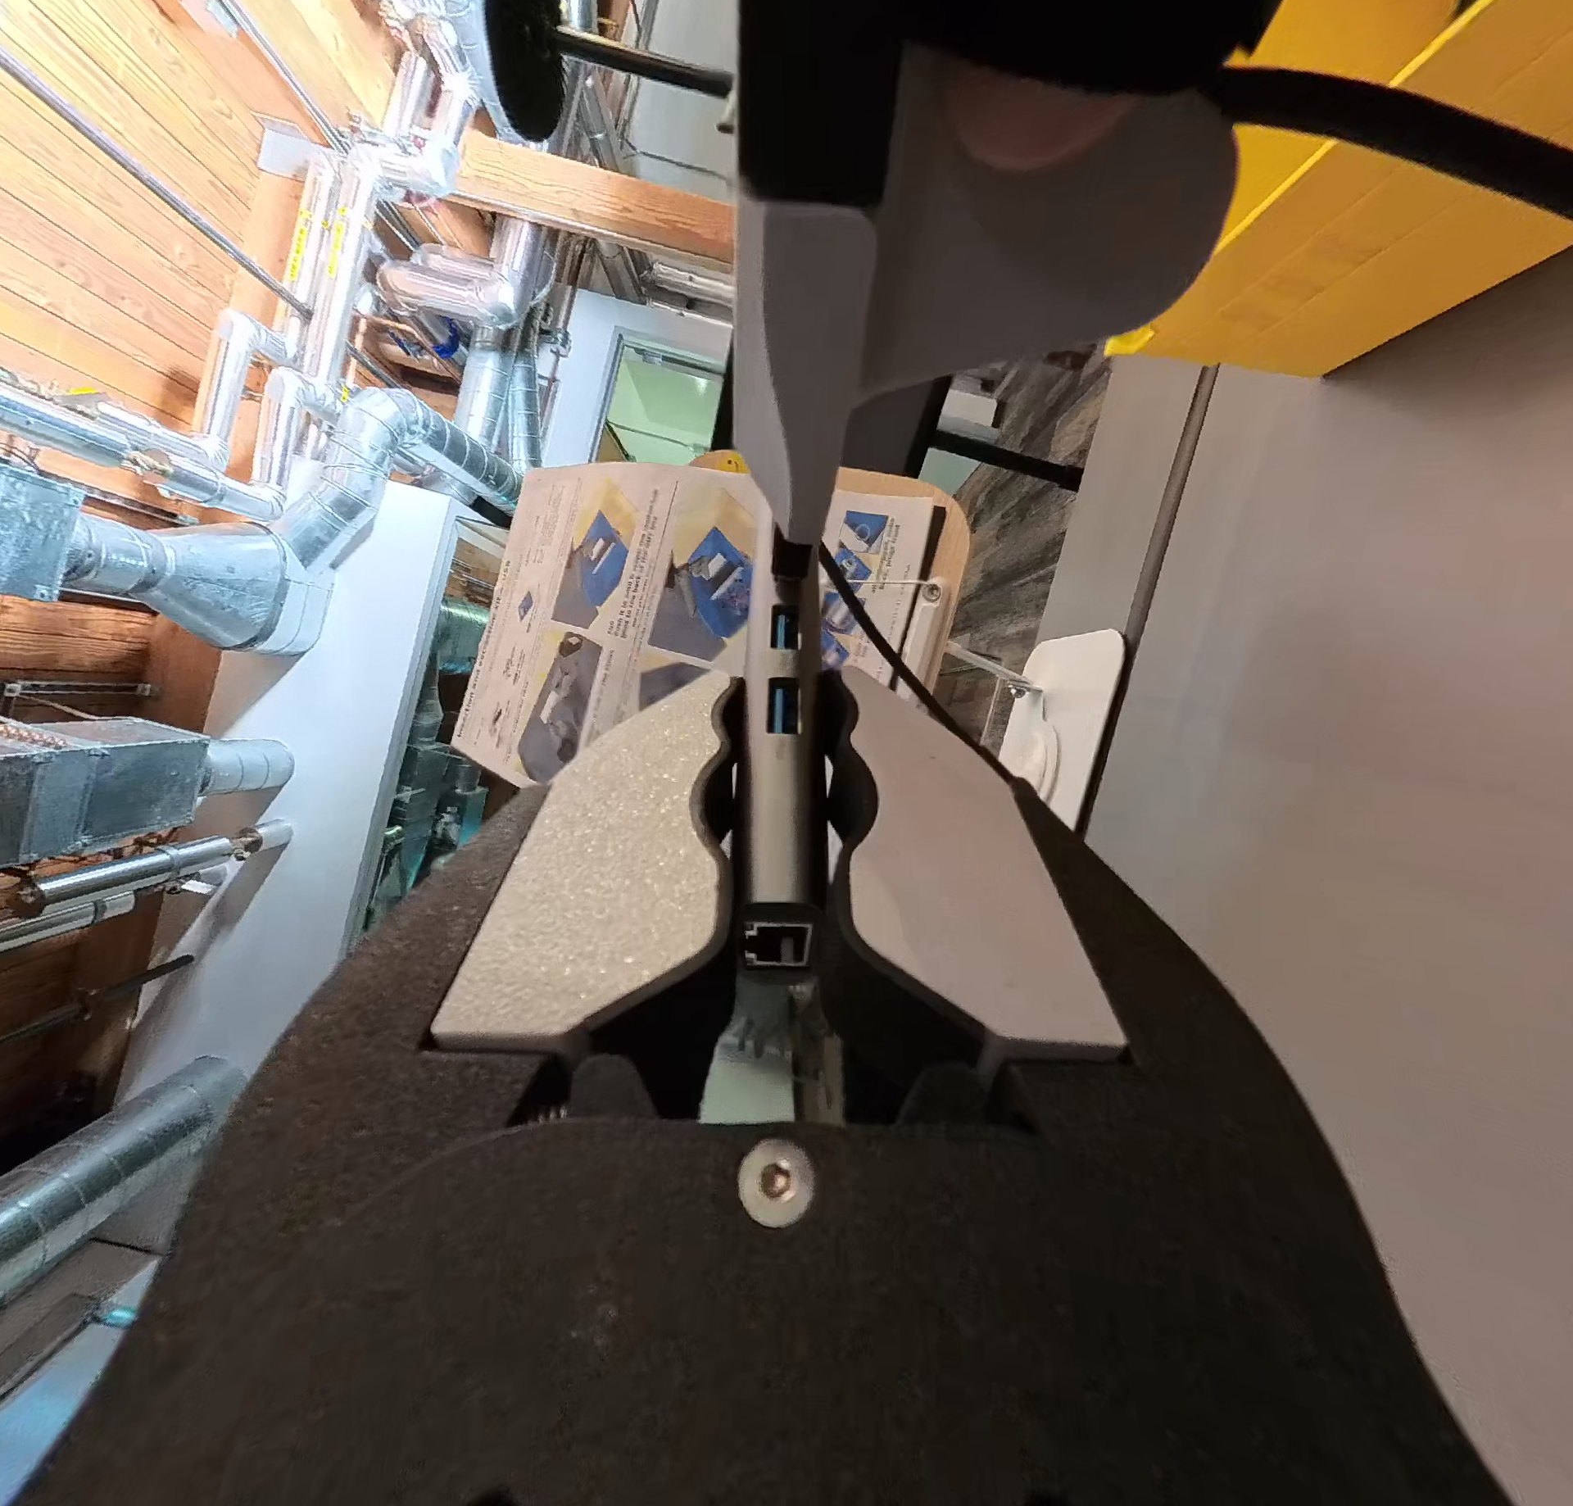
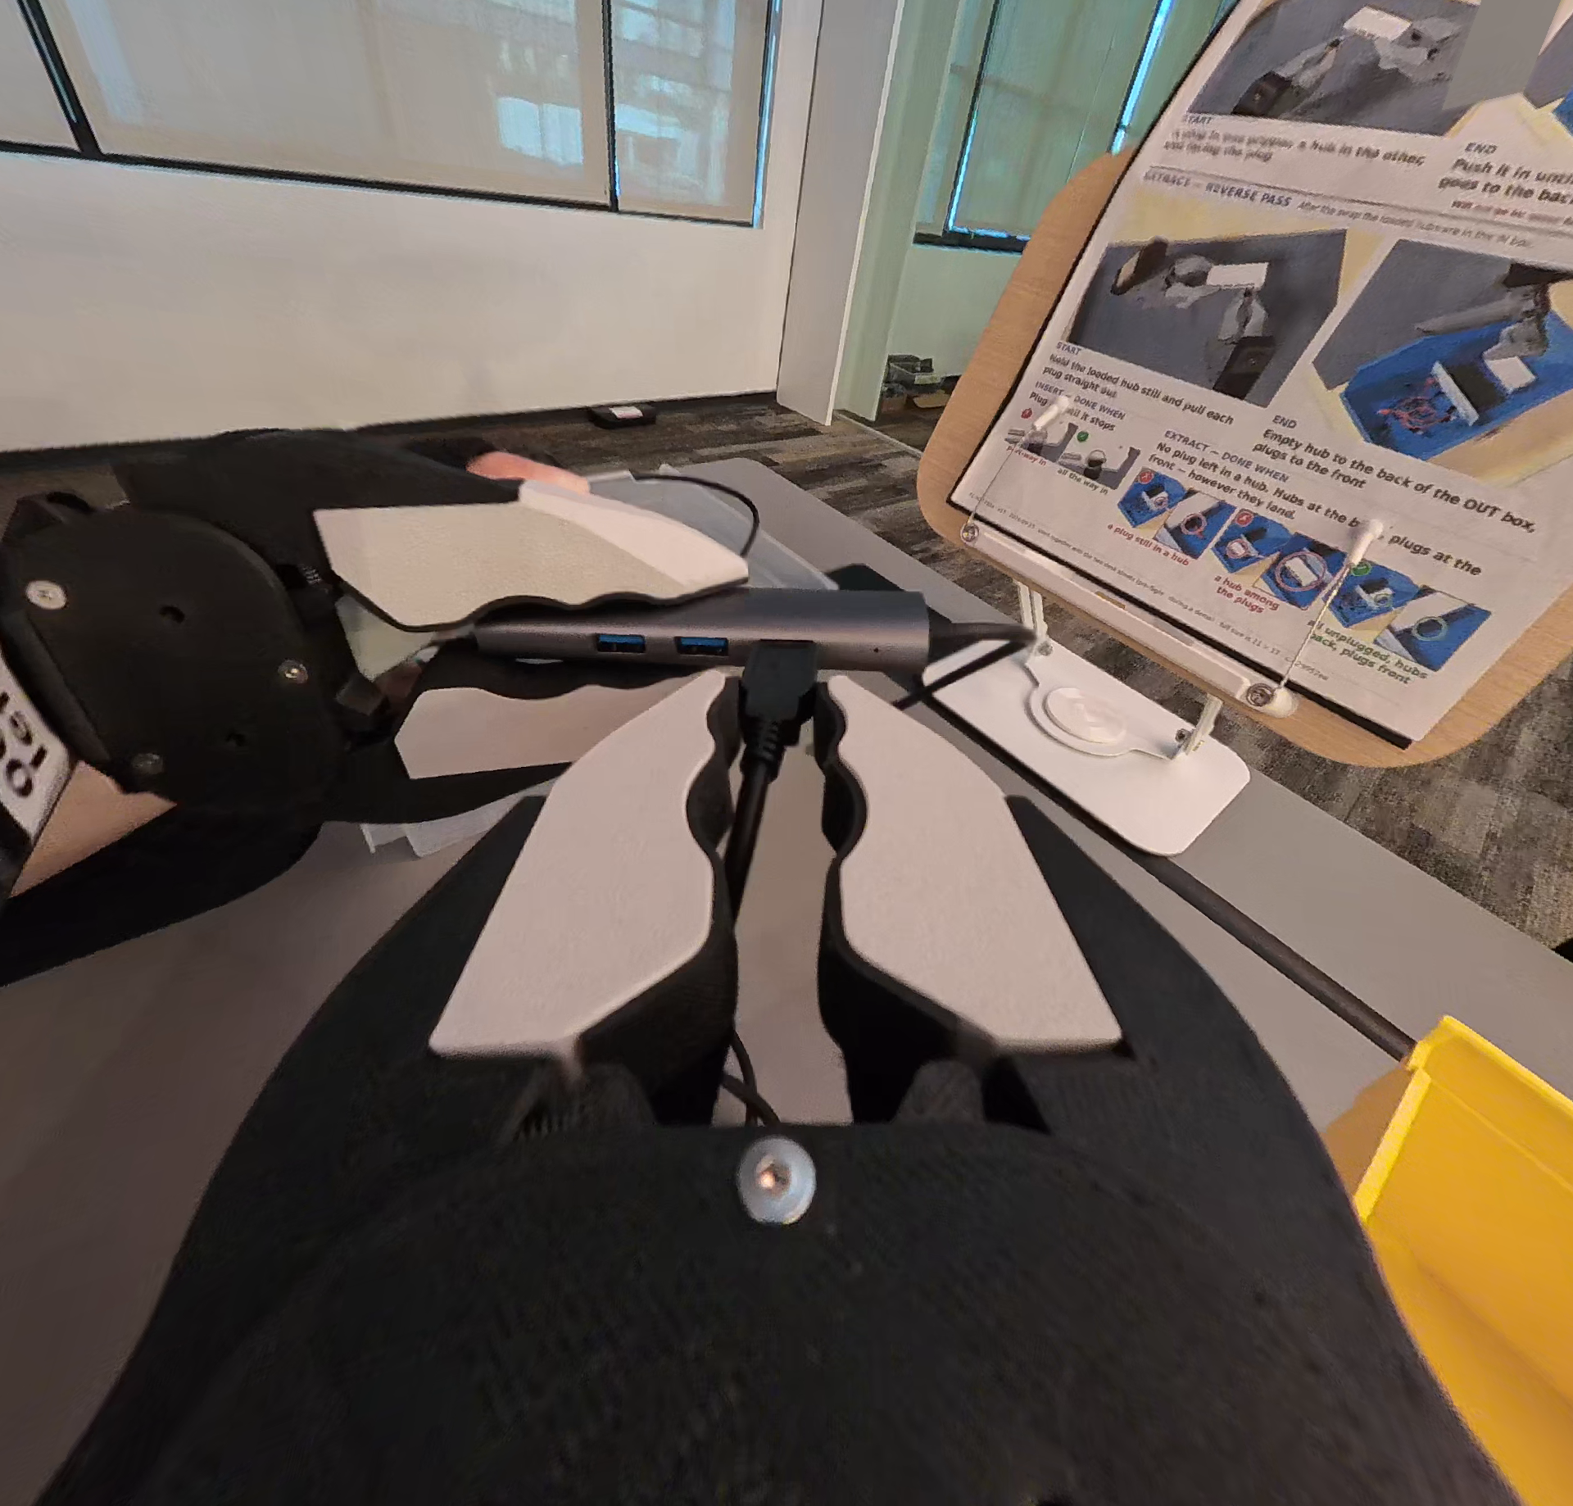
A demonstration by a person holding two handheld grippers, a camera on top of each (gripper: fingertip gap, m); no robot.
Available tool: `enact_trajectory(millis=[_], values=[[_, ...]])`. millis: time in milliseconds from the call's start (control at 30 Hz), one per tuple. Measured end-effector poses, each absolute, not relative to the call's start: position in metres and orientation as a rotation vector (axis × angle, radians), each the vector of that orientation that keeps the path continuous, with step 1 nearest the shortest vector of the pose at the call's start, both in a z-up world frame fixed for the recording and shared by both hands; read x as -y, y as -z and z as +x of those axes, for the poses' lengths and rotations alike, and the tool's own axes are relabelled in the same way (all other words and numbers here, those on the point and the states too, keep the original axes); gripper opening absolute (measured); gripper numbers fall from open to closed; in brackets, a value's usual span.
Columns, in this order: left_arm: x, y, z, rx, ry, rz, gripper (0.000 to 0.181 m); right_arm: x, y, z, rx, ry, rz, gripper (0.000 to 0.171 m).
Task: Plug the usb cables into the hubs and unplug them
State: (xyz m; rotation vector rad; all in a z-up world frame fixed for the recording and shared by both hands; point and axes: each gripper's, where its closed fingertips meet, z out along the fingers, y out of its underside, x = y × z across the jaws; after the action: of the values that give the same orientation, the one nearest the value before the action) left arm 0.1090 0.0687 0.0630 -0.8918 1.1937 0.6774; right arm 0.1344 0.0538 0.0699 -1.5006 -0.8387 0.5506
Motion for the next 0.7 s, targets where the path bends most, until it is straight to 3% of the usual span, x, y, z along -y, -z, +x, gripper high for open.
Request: enact_trajectory(millis=[367, 467, 700], values=[[-0.062, -0.07, 0.111, -1.198, -0.745, -0.77, 0.017, -0.043, -0.072, 0.139, 0.825, -0.628, -1.431, 0.019], [-0.065, -0.068, 0.108, -1.2, -0.812, -0.734, 0.016, -0.026, -0.078, 0.156, 0.78, -0.747, -1.375, 0.027], [-0.044, -0.065, 0.123, -1.219, -0.831, -0.507, 0.017, -0.028, -0.087, 0.196, 0.675, -1.046, -1.393, 0.028]])
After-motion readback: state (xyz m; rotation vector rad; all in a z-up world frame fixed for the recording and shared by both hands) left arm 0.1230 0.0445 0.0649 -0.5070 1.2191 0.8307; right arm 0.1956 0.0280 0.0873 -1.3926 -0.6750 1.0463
